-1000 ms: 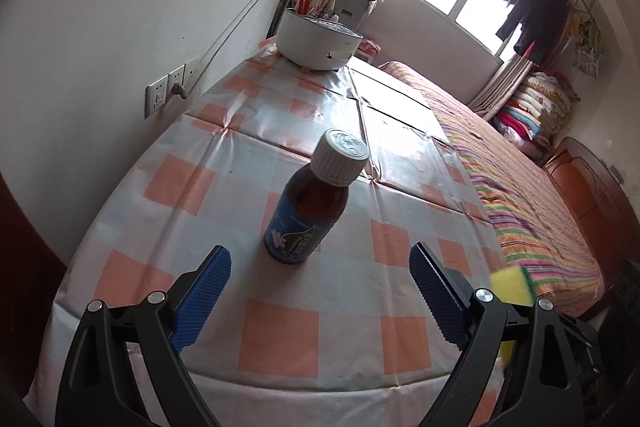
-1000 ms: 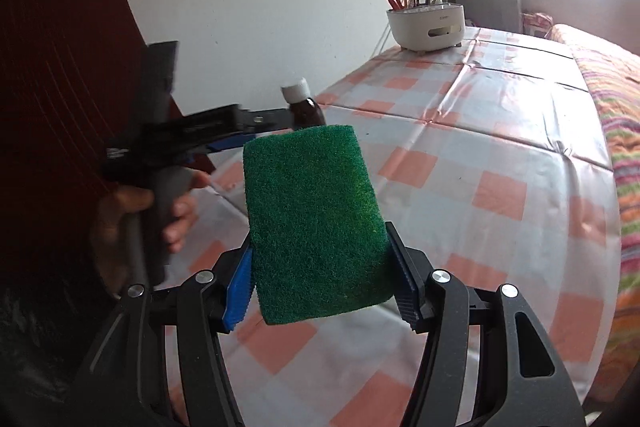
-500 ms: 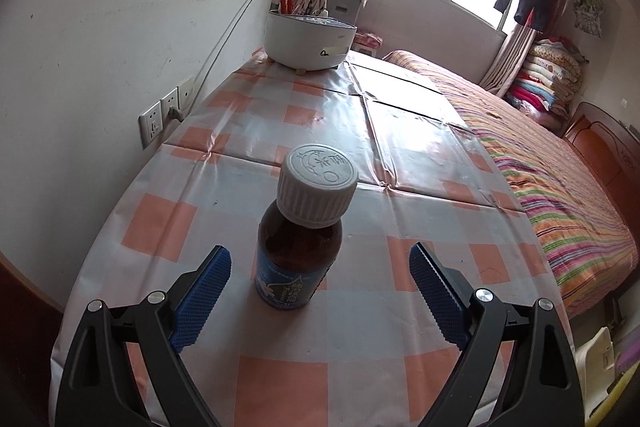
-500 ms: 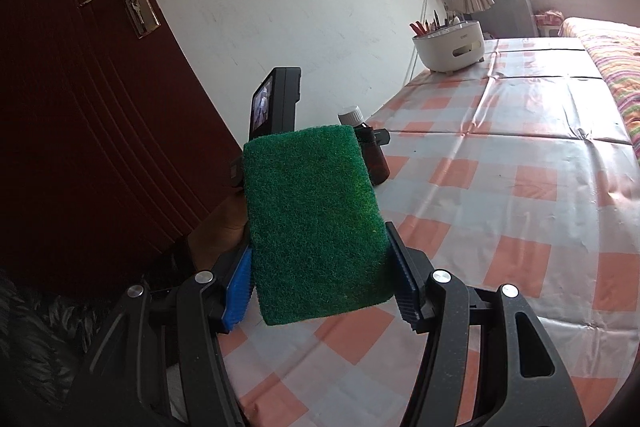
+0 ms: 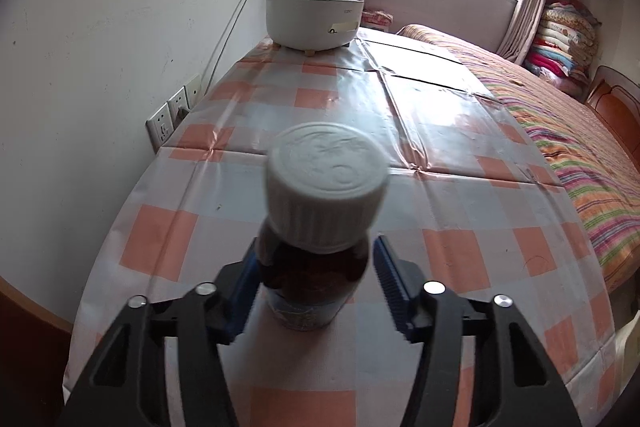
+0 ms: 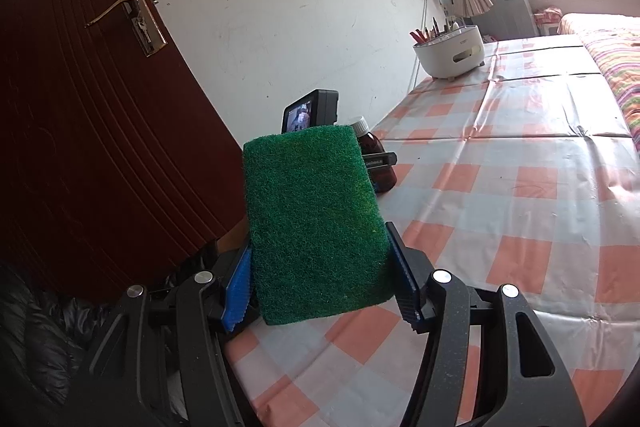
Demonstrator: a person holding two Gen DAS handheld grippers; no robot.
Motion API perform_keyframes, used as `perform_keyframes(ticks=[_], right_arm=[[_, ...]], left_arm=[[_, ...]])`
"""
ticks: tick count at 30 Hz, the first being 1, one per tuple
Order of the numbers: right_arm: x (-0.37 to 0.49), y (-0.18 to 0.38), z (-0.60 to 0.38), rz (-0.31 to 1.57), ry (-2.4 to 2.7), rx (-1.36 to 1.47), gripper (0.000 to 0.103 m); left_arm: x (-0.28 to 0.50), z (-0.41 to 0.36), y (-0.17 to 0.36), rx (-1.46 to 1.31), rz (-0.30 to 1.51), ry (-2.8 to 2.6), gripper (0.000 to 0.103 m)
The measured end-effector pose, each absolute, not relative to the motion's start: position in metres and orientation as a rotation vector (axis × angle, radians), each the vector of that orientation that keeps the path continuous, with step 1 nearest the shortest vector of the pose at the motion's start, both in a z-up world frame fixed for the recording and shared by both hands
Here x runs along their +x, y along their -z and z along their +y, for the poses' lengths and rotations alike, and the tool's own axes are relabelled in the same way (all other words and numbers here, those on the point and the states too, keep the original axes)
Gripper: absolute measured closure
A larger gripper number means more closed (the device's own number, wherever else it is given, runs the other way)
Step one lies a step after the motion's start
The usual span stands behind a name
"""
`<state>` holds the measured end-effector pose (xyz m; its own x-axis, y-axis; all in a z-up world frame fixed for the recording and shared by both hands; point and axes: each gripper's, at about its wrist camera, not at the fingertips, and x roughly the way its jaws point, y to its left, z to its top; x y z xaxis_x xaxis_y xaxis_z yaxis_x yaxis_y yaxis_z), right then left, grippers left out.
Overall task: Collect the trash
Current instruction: 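Grasp the brown syrup bottle by its neck with the left gripper, then carry the sponge and bottle to the cream bin and release both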
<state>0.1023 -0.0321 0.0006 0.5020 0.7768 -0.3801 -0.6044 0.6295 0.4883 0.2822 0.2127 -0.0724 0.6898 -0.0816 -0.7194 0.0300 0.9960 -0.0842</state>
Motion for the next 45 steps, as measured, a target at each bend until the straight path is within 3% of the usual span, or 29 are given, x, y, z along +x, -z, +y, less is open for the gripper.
perform_keyframes(ticks=[11,23,45], right_arm=[[0.091,-0.008,-0.055,0.564,-0.764,0.336,0.045],[0.085,0.000,-0.087,0.555,-0.643,0.338,0.045],[0.039,-0.008,-0.171,0.461,-0.385,0.381,0.045]], left_arm=[[0.262,0.212,0.055,-0.154,0.769,0.095,0.061],[0.209,0.159,0.023,-0.138,0.707,0.247,0.061],[0.150,0.050,0.027,-0.110,0.785,0.561,0.060]])
